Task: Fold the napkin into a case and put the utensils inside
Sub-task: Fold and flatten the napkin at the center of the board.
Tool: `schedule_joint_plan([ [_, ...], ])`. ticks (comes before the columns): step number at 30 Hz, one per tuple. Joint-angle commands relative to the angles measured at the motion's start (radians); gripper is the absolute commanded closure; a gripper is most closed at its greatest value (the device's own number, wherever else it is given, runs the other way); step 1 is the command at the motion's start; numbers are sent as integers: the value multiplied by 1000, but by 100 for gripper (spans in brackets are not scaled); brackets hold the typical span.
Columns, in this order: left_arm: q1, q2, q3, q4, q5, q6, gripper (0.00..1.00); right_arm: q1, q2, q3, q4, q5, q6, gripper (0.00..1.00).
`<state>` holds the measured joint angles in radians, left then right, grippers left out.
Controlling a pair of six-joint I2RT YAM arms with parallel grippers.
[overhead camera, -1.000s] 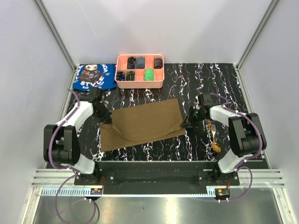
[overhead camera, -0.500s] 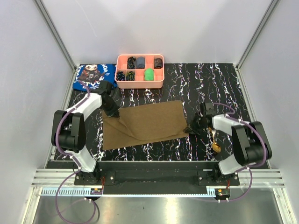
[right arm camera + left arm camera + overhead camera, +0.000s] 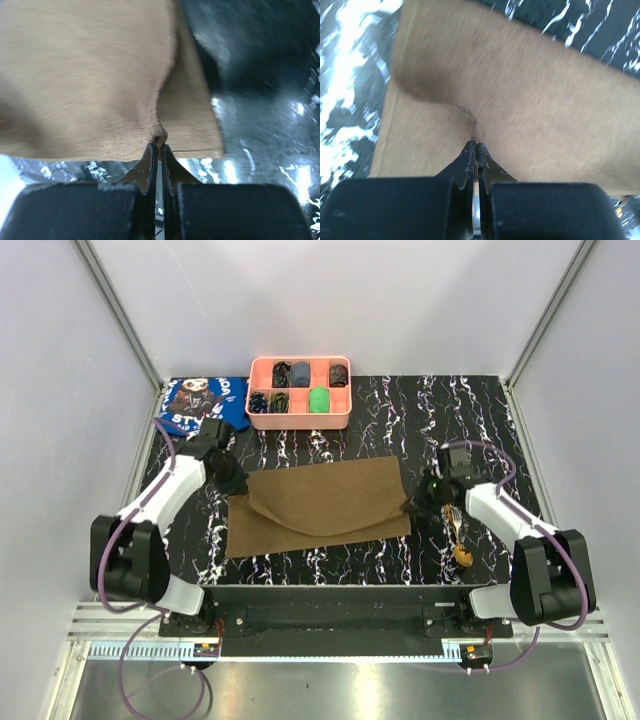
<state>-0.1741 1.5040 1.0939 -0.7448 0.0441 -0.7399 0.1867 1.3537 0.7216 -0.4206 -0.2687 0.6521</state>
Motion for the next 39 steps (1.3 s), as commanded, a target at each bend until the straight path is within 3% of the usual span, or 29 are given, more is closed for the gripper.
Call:
schedule_joint_plan([
  [1, 1, -125, -84, -37, -41, 7, 100, -4, 10, 131, -87, -76, -129, 100],
  [10, 7, -284, -183, -106, -95, -21, 100, -1, 32, 108, -106, -124, -132, 100],
  [34, 65, -402, -321, -171, -118, -3, 100, -1, -36, 87, -176, -110, -146, 100],
  [39, 65, -458, -391, -173, -107, -93, 100, -1, -16, 85, -176, -107, -147, 100],
])
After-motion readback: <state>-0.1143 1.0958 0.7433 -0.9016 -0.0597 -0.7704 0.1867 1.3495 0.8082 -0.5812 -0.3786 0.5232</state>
